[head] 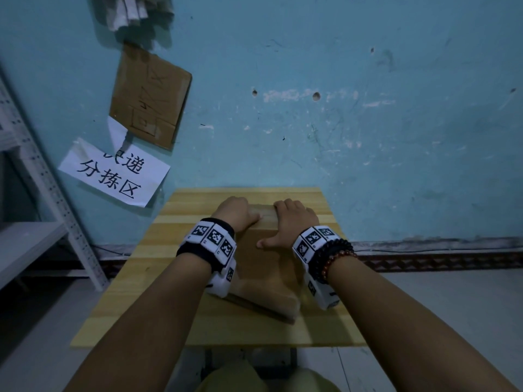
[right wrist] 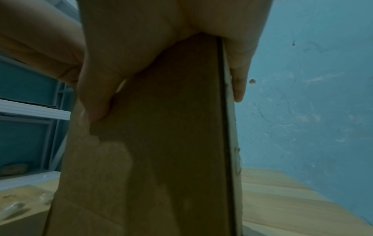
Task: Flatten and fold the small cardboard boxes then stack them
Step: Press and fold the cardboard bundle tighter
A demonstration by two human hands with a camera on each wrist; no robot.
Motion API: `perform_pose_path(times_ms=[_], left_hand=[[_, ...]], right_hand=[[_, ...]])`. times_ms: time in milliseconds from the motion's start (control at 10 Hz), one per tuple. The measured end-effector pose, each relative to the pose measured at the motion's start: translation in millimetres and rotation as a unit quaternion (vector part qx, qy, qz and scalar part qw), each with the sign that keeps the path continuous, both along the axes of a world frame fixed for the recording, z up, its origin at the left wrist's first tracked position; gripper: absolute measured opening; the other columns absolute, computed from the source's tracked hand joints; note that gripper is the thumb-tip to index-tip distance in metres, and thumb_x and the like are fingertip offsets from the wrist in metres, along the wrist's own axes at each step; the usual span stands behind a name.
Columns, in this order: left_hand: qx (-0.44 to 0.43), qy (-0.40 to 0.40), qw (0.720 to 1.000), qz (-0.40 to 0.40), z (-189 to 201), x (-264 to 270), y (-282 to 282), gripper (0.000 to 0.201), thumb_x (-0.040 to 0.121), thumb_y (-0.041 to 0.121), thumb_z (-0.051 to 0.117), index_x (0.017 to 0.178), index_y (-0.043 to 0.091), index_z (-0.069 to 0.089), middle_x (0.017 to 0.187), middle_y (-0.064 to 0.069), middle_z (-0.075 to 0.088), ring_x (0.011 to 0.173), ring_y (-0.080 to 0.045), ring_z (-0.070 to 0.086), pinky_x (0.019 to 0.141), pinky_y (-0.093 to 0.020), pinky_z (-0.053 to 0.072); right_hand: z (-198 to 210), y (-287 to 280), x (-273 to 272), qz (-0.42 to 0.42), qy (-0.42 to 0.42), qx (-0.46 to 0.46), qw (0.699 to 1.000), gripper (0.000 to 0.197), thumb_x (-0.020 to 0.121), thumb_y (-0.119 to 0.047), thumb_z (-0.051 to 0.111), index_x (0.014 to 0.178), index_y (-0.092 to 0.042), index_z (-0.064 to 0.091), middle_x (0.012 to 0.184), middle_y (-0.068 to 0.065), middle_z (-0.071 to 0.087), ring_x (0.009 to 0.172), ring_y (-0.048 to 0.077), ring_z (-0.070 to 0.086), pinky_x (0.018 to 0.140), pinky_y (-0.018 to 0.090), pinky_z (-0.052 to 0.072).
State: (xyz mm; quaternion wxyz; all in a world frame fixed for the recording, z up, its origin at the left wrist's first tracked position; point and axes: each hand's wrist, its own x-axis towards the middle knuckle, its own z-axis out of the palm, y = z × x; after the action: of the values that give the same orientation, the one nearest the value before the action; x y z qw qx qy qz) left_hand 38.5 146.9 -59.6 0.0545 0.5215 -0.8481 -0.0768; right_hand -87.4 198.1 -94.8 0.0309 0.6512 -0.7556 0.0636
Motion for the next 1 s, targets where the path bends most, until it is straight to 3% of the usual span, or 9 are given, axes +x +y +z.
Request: perform_pose_path(times_ms=[200,300,600,800,1000], left_hand=[[-0.064,-0.061,0.996,-0.020,-8.4,-3.8,2.8,0.037,0.099,0.030,0.033,0.120,0.005,0.050,0.122,-0.016,0.049,0.109,-0.033,0.052,0.085,-0.037,0.042],[-0.061,-0.050,0.996,-0.034,-11.1,-2.3,-0.6,0.034,0.099,0.028,0.032,0.118,0.006,0.050,0.120,-0.015,0.049,0.107,-0.033,0.052,0.083,-0.037,0.042],[-0.062,-0.010,0.998,-0.018,-13.8,-1.8,-3.9,0.027,0.096,0.023,0.037,0.106,0.007,0.057,0.112,-0.013,0.056,0.100,-0.032,0.056,0.078,-0.034,0.043],[-0.071,-0.021,0.997,0.009,-11.4,-4.0,-1.2,0.027,0.095,0.018,0.039,0.110,0.004,0.057,0.115,-0.016,0.058,0.107,-0.034,0.055,0.083,-0.037,0.044],[-0.087,-0.018,0.996,0.001,-12.9,-2.3,-2.2,0.025,0.094,0.014,0.039,0.108,0.002,0.056,0.113,-0.018,0.059,0.105,-0.034,0.055,0.079,-0.036,0.043]], right_hand=[[-1.1,-0.8,-0.5,-0.001,0.000,0.000,1.000,0.095,0.064,-0.073,0.061,0.135,-0.016,0.032,0.134,0.004,0.040,0.126,0.024,0.038,0.103,0.042,0.034],[-0.9,-1.1,-0.1,-0.001,0.001,-0.002,1.000,0.094,0.063,-0.073,0.061,0.133,-0.016,0.034,0.132,0.004,0.041,0.124,0.024,0.039,0.101,0.042,0.035],[-1.1,-0.4,-0.4,0.000,0.003,-0.001,1.000,0.097,0.063,-0.074,0.061,0.135,-0.016,0.032,0.134,0.005,0.040,0.125,0.024,0.038,0.104,0.043,0.035],[-0.7,0.5,0.1,0.005,0.002,-0.001,1.000,0.097,0.063,-0.073,0.061,0.136,-0.016,0.031,0.135,0.005,0.040,0.126,0.024,0.038,0.104,0.043,0.035],[0.4,0.0,0.1,0.003,0.009,0.007,1.000,0.097,0.063,-0.074,0.060,0.136,-0.015,0.032,0.135,0.005,0.040,0.126,0.025,0.037,0.104,0.043,0.035]])
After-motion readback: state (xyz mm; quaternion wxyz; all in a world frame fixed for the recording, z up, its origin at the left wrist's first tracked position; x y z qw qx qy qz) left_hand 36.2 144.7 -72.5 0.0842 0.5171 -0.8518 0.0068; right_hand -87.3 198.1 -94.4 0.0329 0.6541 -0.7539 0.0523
